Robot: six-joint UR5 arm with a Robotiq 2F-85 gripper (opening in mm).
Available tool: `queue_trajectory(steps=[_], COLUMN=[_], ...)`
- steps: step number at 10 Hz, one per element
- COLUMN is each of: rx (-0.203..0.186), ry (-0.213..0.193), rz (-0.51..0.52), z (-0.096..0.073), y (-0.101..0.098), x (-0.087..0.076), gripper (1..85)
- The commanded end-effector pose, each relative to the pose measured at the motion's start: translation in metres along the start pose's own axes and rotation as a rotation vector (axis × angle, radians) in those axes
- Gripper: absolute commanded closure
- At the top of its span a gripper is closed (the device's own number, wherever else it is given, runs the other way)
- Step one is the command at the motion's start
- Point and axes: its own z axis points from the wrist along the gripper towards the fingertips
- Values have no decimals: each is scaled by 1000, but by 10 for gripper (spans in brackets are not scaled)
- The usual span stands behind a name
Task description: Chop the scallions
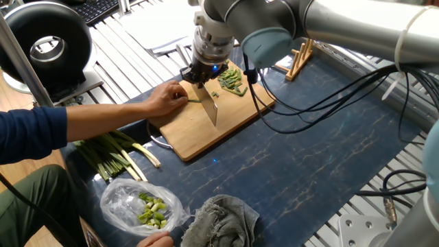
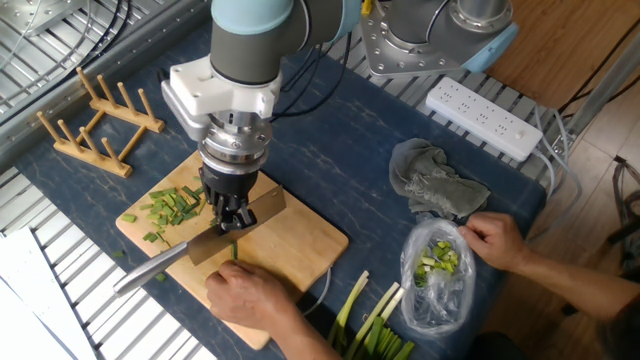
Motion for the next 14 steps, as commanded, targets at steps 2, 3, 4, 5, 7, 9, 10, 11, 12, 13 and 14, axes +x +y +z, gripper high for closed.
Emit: queue_trajectory(steps=[2, 3, 4, 5, 7, 9, 10, 11, 12, 13, 14], rx=[-1, -1, -1, 1, 7, 16, 20, 25, 27, 28, 26], ry=[-6, -6, -5, -1, 12, 16, 18, 23, 27, 30, 34], rz=[16, 21, 24, 29, 35, 43, 50, 55, 63, 64, 65], z=[-2, -2, -2, -3, -6, -7, -8, -9, -11, -12, -13], y=[1, 2, 2, 2, 1, 1, 3, 4, 6, 6, 5], x=[6, 8, 10, 13, 22, 30, 34, 37, 39, 40, 41], gripper=[843, 843, 843, 843, 843, 843, 843, 843, 843, 843, 843])
